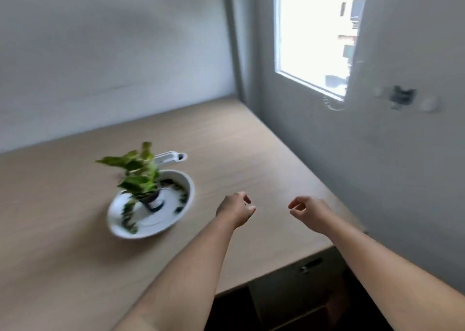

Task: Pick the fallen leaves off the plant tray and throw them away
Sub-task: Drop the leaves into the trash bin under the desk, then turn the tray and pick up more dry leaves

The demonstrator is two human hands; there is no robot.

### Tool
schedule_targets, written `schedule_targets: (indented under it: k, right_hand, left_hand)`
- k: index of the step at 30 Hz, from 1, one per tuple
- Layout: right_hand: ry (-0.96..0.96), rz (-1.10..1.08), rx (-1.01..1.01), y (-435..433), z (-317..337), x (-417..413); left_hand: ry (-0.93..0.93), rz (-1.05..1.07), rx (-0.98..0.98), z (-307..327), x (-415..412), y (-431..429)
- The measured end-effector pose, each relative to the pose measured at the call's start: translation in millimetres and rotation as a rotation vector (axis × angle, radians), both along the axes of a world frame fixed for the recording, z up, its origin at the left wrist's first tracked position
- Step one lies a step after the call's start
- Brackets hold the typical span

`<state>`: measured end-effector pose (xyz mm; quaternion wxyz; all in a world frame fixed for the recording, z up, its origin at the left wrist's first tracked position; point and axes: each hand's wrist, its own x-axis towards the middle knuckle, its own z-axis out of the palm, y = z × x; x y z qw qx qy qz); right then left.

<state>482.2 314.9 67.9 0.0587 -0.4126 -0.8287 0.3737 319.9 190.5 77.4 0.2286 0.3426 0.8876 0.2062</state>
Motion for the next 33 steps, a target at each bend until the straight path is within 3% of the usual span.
schedule_targets:
  k: [7, 14, 22, 27, 33]
  right_hand:
    - [-0.010, 0.313, 0.018, -96.6, -1.2, -167.4]
    - [-0.099, 0.499, 0.046, -171.0, -25.2, -294.6]
    - [-0.256, 0.657, 0.099, -211.2, -61.8, -354.9]
    - [-0.428, 0.597, 0.245, -229.3, -76.0, -376.4]
    - [-0.481, 0.593, 0.231, -234.9, -80.0, -389.2]
  left_hand:
    - [0.015, 0.283, -0.083, -12.2, -126.1, -152.5]
    - [0.025, 0.339, -0.140, -48.1, -236.7, -236.3]
    - [0.163, 0.113, -0.326, -78.4, -292.4, -233.4]
    - [0.193, 0.034, -0.454, -88.3, -304.6, -221.5]
    - [0.160, 0.070, -0.372, -94.7, -310.0, -216.8]
